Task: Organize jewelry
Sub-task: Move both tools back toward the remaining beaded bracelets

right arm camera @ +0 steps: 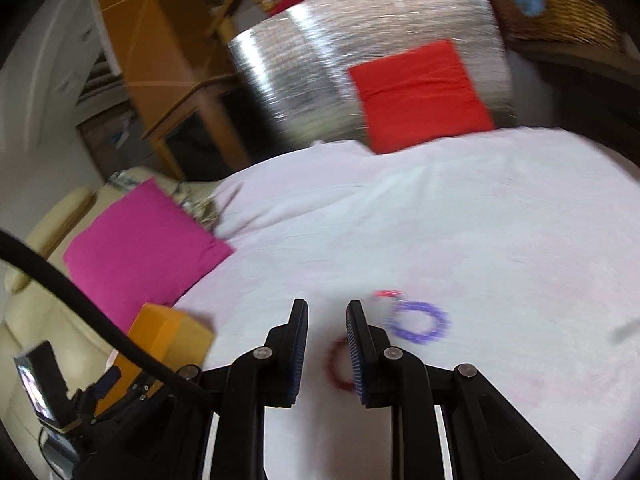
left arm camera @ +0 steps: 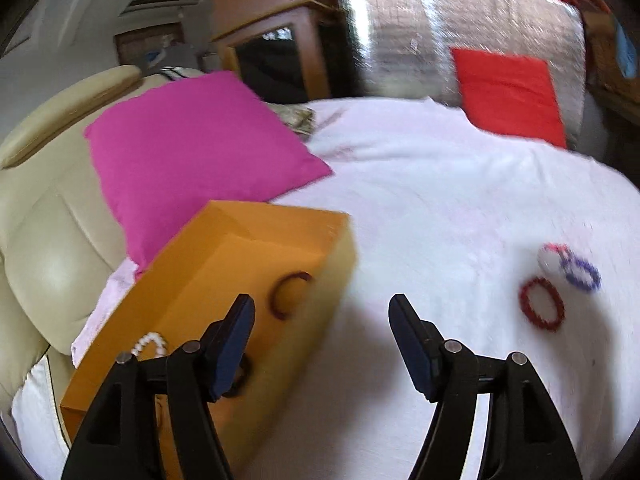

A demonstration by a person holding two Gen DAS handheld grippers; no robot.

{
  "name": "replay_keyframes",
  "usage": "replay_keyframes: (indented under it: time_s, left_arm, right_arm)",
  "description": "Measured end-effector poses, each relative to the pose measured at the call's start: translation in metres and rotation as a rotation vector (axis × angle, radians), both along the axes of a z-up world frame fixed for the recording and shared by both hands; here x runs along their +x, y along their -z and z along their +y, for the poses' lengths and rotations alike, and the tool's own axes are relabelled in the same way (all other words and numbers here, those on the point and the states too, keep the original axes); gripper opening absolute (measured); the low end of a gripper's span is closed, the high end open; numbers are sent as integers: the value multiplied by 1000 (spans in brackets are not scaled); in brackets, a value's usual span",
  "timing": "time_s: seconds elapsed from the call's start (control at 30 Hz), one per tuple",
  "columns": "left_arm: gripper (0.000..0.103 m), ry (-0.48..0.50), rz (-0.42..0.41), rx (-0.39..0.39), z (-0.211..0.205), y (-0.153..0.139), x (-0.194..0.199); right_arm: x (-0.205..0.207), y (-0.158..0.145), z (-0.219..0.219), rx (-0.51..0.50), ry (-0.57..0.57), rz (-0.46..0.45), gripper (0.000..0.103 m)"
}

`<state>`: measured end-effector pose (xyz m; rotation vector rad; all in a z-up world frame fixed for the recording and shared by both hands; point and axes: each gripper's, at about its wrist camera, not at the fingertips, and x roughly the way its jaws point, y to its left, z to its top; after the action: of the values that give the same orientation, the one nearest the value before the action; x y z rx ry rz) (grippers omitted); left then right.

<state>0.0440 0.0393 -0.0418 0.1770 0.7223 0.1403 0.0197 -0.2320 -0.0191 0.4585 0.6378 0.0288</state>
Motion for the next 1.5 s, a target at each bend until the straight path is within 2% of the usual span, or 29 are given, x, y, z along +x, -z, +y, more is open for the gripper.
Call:
replay_keyframes:
  time_s: [0.17,0.33,0.6,0.83,1.0,1.13,1.37,1.5]
  left_arm:
    - [70,94,119,11,-35,23,2]
    - [70,145,166,44,-59,36,1]
    - [70,171,211,72,-81,50,-1]
    - [70,180,213,97,-91,56,2]
    - [70,190,244,14,-101,52,11]
    - [70,199,231,-39,-118,46,24]
    - [71,219,284,-148,-132,61,42]
    - [71,267,293,-201,-134,58,48]
  right_arm:
    - [-25,9,-59,72,138,64,22]
    - [-23,23,-87,100,198,118,22]
    - [2,58,-103,157,189,263,22]
    - [15,60,-104,217,179,261,22]
    - [31,68,-104,236,168,282,22]
    - [43,71,-107,267,147,272,22]
    - [68,83,-101,292,50,281,22]
    - [79,87,-82,204,12,289,22]
